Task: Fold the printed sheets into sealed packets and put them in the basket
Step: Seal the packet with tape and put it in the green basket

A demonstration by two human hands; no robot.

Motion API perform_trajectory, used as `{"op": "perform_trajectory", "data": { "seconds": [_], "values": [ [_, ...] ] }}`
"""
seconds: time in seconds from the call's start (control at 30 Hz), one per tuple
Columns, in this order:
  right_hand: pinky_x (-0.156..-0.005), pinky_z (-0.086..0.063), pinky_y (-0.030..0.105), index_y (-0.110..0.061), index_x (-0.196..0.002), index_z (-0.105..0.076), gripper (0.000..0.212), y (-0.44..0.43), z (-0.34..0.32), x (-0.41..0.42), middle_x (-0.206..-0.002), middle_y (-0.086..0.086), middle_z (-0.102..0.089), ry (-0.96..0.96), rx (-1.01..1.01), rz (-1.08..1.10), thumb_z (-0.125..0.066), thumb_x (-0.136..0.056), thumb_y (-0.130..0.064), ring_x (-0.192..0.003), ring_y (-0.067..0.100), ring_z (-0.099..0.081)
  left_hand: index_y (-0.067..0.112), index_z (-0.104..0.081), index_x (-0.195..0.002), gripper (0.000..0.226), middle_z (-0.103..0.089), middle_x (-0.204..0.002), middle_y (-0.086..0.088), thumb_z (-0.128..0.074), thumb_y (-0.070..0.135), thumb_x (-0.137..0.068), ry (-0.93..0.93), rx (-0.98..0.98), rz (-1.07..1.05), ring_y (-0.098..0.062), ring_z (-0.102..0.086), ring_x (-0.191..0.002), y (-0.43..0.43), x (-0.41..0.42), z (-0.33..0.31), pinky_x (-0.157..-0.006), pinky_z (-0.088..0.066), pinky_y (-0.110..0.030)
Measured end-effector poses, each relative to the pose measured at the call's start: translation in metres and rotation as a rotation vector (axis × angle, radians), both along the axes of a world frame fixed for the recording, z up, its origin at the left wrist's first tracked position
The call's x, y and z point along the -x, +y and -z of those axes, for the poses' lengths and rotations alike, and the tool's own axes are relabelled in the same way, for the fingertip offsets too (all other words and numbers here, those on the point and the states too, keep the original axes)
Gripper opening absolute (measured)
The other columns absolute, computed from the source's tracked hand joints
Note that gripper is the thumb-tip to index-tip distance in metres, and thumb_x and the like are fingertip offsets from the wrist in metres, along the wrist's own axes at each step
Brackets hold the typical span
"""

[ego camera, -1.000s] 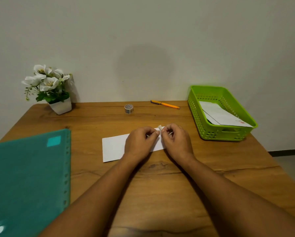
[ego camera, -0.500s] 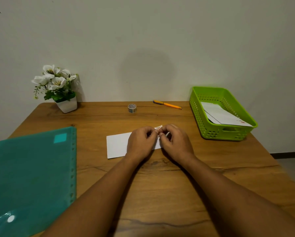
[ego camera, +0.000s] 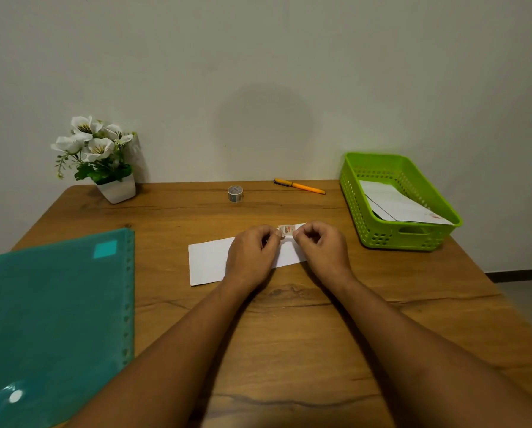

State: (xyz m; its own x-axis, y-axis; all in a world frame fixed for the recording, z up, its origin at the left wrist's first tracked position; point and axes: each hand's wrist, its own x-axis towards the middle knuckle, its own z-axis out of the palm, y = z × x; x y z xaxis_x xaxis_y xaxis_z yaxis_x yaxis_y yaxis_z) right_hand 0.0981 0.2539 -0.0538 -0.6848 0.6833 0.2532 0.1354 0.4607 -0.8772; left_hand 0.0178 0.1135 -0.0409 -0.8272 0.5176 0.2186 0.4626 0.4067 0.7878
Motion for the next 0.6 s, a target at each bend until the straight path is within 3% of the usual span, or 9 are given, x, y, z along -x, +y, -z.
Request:
{"op": "perform_trajectory", "data": {
  "seconds": [0.17, 0.27, 0.37, 0.47, 0.6],
  "values": [
    [-0.064, -0.051, 0.032, -0.018, -0.075, -0.066, 0.019, 0.008, -0.003, 0.001, -0.077, 0.001, -0.069, 0.01, 0.2, 0.054, -0.067, -0.094, -0.019, -0.075, 0.014, -0.062, 0.023, -0.074, -0.122, 0.028, -0.073, -0.119, 0.007, -0.06, 0.034, -0.102, 0.132, 0.077, -0.032, -0.008, -0.06, -0.104, 0.001, -0.003, 0.0, -0.086, -0.053, -0.028],
    [-0.066, -0.052, 0.045, -0.016, -0.071, -0.064, 0.019, 0.021, -0.009, 0.005, -0.073, 0.008, -0.068, -0.059, 0.269, 0.051, -0.064, -0.089, -0.02, -0.072, 0.019, -0.061, 0.026, -0.072, -0.123, 0.027, -0.069, -0.121, 0.008, -0.063, 0.033, -0.099, 0.319, 0.213, -0.012, -0.009, -0.052, -0.115, 0.002, -0.005, 0.001, -0.091, -0.046, -0.027],
    [-0.072, -0.059, 0.054, -0.009, -0.076, -0.068, 0.019, 0.029, -0.018, 0.009, -0.078, 0.016, -0.072, -0.18, 0.264, 0.021, -0.061, -0.085, -0.024, -0.07, 0.024, -0.063, 0.026, -0.069, -0.128, 0.032, -0.065, -0.128, 0.007, -0.065, 0.036, -0.097, 0.357, 0.3, -0.01, -0.013, -0.048, -0.123, 0.004, -0.005, 0.002, -0.101, -0.043, -0.034],
    [-0.062, -0.053, 0.045, -0.003, -0.081, -0.069, 0.026, 0.034, -0.024, 0.015, -0.08, 0.019, -0.07, -0.292, 0.22, -0.032, -0.064, -0.086, -0.027, -0.07, 0.024, -0.062, 0.026, -0.066, -0.131, 0.035, -0.062, -0.133, 0.006, -0.062, 0.036, -0.097, 0.338, 0.315, 0.005, -0.014, -0.046, -0.126, 0.006, -0.003, 0.003, -0.106, -0.039, -0.037],
    [-0.06, -0.046, 0.04, -0.018, -0.068, -0.063, 0.017, 0.038, -0.026, 0.023, -0.067, 0.006, -0.063, -0.38, 0.167, -0.073, -0.065, -0.081, -0.03, -0.067, 0.025, -0.061, 0.026, -0.064, -0.134, 0.037, -0.06, -0.135, 0.006, -0.061, 0.035, -0.098, 0.34, 0.321, 0.027, -0.014, -0.046, -0.128, 0.006, -0.003, 0.004, -0.108, -0.038, -0.037]
  ]
}}
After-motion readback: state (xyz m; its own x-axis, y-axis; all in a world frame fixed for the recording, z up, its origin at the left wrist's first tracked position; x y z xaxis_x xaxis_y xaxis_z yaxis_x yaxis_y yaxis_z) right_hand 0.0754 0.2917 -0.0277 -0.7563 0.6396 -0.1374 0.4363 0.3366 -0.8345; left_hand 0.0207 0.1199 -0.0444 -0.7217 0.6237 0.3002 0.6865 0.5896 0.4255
